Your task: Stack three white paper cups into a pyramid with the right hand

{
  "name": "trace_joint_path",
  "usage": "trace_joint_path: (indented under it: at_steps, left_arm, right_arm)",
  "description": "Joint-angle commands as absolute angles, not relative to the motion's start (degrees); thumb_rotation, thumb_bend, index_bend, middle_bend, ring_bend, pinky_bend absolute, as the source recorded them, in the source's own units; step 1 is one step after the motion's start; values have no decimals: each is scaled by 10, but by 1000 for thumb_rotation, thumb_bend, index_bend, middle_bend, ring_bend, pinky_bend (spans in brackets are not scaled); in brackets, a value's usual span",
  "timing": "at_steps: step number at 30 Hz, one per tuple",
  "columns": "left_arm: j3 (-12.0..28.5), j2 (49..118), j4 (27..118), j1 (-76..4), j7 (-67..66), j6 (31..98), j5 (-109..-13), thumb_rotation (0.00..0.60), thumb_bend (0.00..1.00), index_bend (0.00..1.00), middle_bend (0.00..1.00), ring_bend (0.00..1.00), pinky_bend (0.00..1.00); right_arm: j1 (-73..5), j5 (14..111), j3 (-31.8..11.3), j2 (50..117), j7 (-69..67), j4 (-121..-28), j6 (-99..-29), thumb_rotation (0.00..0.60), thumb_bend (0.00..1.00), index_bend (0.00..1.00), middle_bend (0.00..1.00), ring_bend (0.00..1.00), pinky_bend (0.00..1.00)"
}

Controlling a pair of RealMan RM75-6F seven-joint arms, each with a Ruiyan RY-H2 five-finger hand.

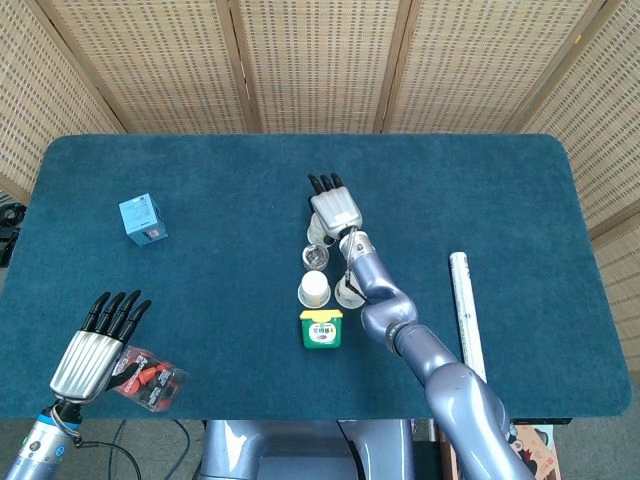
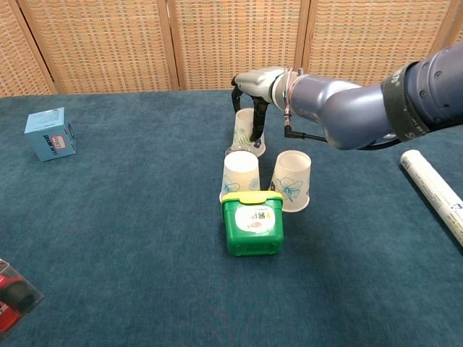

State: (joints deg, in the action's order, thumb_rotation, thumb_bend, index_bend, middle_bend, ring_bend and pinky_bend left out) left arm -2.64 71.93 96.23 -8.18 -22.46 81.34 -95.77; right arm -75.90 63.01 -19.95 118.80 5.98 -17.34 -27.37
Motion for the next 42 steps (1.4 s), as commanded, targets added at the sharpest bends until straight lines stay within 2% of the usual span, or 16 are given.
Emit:
trace_joint_path:
  at_steps: [1,17,28,35,42]
  left_arm:
    - [-26,720,962,-82,-225,813,-957,600,206,0,0,0,0]
    - [-28,720,963,-83,-226,813,-957,600,206,0,0,0,0]
    - [-32,719,965,-81,-226,819,-967,600,206,0,0,0,0]
    - [-36,717,966,-80,-221,822,-973,600,207,0,0,0,0]
    - [-41,715,967,-79,-219,826,-984,600,206,0,0,0,0]
  right_arm:
    - [-755,633,-198,1190,57,-170,-272,600,131,482,0,0,0]
    - [-749,649,-197,1182,59,-175,-286,600,131,512,0,0,0]
    - [-730,646,-205,1135,101,-249,-337,600,131,513,0,0,0]
    - [-692,633,-211,1072,165,-359,-400,600,131,513,0,0,0]
    - [-621,576,-222,956,277,-597,-481,600,131,513,0,0,0]
